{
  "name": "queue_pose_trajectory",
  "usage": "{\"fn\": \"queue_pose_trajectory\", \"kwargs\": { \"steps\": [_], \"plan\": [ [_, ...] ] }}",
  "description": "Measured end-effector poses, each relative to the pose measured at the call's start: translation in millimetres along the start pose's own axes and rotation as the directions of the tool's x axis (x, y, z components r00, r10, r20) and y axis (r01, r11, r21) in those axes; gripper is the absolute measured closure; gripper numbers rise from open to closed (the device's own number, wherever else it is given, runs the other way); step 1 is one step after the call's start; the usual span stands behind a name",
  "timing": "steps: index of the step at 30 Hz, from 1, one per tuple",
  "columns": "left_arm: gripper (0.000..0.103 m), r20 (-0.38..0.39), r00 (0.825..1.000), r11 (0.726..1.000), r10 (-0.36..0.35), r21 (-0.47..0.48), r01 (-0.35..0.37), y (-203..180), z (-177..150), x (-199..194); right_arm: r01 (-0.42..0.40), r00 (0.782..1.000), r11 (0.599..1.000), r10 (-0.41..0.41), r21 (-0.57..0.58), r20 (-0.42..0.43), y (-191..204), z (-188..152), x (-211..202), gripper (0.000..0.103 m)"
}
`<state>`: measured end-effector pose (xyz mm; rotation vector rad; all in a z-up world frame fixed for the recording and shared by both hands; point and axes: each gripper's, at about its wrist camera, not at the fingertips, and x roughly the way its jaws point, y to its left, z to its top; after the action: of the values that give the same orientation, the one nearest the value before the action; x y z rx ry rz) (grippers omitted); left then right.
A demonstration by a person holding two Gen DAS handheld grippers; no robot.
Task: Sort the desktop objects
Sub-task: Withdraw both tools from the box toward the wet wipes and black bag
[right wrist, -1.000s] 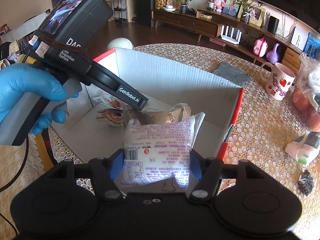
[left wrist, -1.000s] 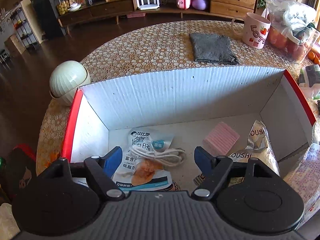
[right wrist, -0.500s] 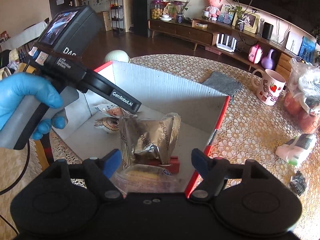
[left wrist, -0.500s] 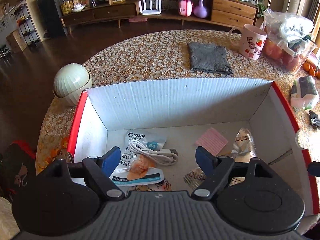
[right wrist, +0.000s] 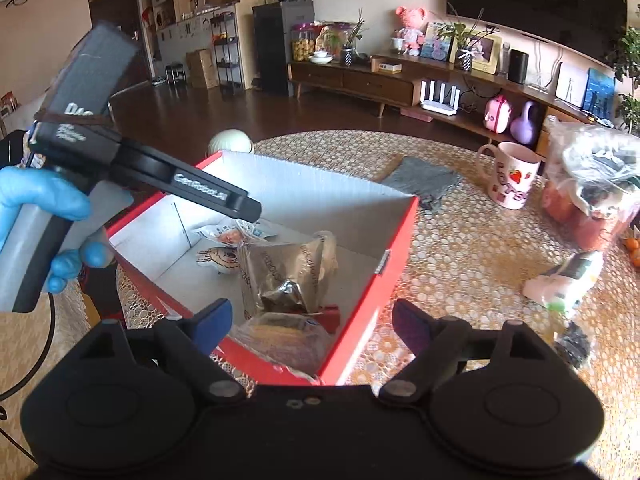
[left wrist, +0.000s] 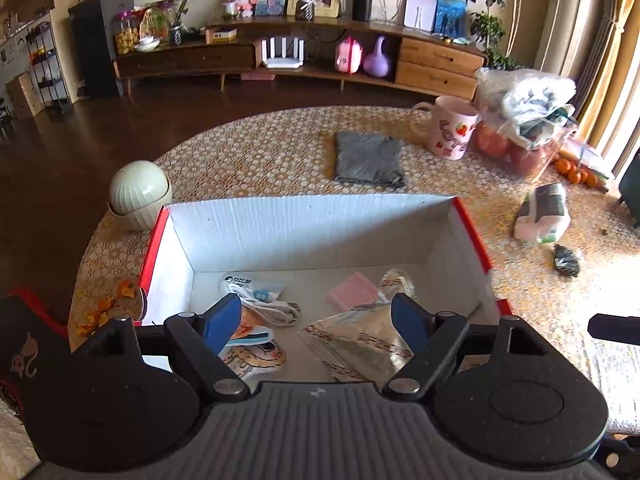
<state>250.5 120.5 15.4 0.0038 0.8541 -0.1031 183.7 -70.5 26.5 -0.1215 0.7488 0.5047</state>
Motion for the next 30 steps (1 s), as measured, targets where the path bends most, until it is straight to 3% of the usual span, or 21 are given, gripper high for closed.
{"fn": "queue_pose_trajectory", "kwargs": {
  "steps": [10, 17, 30],
  "plan": [
    [0.021, 0.071, 0.994, 0.996, -0.081, 0.044, 0.078, -49.5, -13.5, -47.9, 0.010, 0.998, 0.999, -0.012, 0.041, 0.062, -21.0, -16.2, -47.4, 0.012],
    [0.021, 0.074, 0.988, 0.989, -0.135, 0.064, 0.130, -90.8, -24.4, -69.4, 0.014, 0.993, 0.997, -0.023, 0.070, 0.119, -37.0, -35.3, -84.7, 0.011],
    [0.021, 0.038, 0.975, 0.968, -0.219, 0.135, 0.212, -172.2, -45.6, -61.5, 0.102, 0.984, 0.976, -0.127, 0.191, 0.126, -97.0, -83.7, -125.7, 0.006]
  ]
}}
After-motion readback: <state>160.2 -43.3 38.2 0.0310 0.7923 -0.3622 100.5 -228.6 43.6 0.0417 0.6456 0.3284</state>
